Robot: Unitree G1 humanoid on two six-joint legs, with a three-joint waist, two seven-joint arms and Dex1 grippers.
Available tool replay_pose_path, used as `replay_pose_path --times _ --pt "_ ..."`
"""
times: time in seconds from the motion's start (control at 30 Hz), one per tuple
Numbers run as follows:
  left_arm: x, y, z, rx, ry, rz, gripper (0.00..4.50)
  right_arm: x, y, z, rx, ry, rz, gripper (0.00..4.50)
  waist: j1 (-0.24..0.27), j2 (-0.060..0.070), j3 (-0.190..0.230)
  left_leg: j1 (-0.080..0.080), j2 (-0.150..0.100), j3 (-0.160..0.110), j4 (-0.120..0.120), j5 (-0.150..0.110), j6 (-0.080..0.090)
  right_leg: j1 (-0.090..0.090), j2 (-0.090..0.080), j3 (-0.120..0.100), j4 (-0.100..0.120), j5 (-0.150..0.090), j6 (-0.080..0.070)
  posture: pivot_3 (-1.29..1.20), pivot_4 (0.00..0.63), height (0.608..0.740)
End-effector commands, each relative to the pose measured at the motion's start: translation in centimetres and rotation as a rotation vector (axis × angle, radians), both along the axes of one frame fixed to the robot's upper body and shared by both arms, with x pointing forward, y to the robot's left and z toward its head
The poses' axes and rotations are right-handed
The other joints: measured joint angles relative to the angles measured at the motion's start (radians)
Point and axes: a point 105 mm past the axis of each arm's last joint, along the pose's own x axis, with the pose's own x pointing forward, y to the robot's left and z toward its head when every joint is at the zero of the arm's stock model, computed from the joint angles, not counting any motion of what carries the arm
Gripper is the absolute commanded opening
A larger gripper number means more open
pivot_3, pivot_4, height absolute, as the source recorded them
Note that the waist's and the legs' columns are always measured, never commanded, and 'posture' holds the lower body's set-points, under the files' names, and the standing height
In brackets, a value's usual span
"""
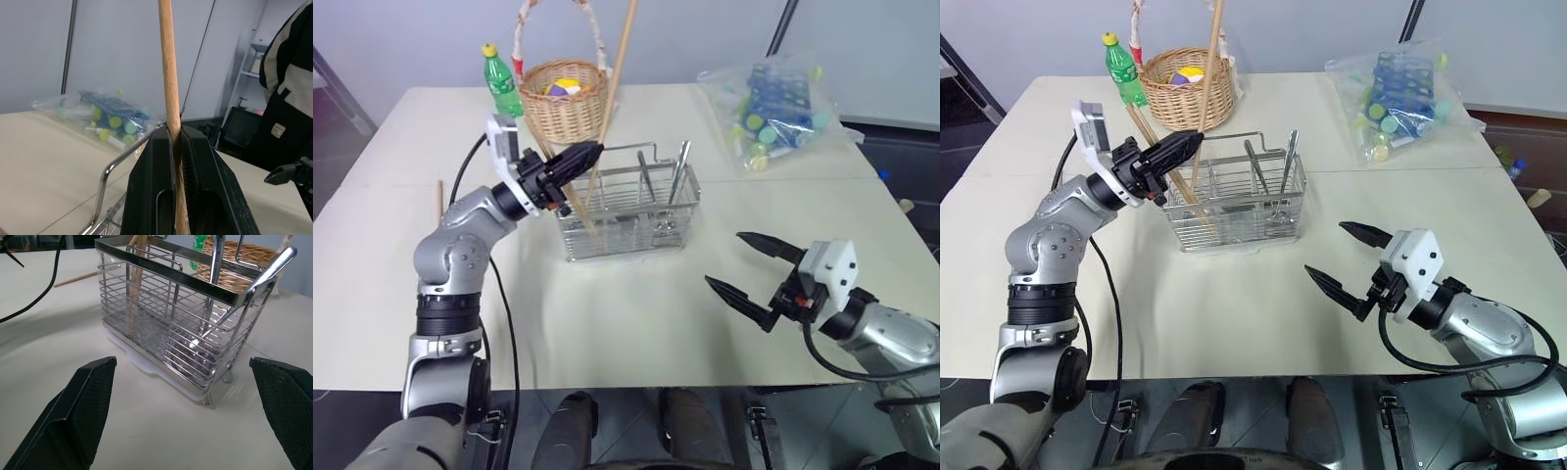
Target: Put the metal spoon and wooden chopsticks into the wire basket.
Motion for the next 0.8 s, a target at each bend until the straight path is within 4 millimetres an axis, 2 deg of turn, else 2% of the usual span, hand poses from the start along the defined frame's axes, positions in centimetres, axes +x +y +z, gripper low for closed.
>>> replay_pose_path --times 0.03,0.2,0.4,0.57,0.7,0.8 --pt "-0.6 0.5 1.0 0.006 -0.054 0.017 0.05 0.0 0.3 0.7 0.009 -0.034 0.008 4.5 -0.001 0.0 0.0 0.0 0.0 0.0 0.0 0.0 0.0 0.0 0.0 0.0 0.0 0.0 0.0 0.0 0.15 0.74" --pt "-0.9 0.5 0.9 0.007 -0.049 0.016 2.01 0.3 0.5 1.1 0.008 -0.041 0.012 4.5 0.001 0.0 0.0 0.0 0.0 0.0 0.0 0.0 0.0 0.0 0.0 0.0 0.0 0.0 0.0 0.0 0.15 0.74" --pt "-1.1 0.8 1.1 0.003 -0.052 0.024 2.01 0.4 0.6 1.2 0.006 -0.041 0.012 4.5 0.0 0.0 0.0 0.0 0.0 0.0 0.0 0.0 0.0 0.0 0.0 0.0 -0.001 0.0 0.0 0.0 0.15 0.74" --pt "-1.1 0.9 2.3 -0.041 -0.066 0.027 2.01 0.4 0.7 1.2 0.005 -0.039 0.013 4.5 0.001 0.0 0.0 0.0 0.0 0.0 0.0 0.0 0.0 0.0 0.0 0.0 -0.001 0.0 0.0 0.0 0.15 0.74" --pt "-1.7 1.4 4.1 -0.067 -0.099 0.018 2.01 0.5 0.7 1.4 0.005 -0.042 0.015 4.5 -0.001 0.0 0.0 0.0 0.0 0.0 0.0 0.0 0.0 0.0 0.0 0.0 -0.001 0.0 0.0 0.0 0.15 0.74" --pt "-2.1 3.3 6.9 -0.094 -0.144 0.058 2.01 0.4 0.8 1.5 0.008 -0.044 0.022 4.5 -0.002 0.0 0.0 0.0 0.0 0.0 0.0 0.0 0.0 0.0 0.0 0.0 -0.001 0.0 0.0 0.0 0.15 0.74"
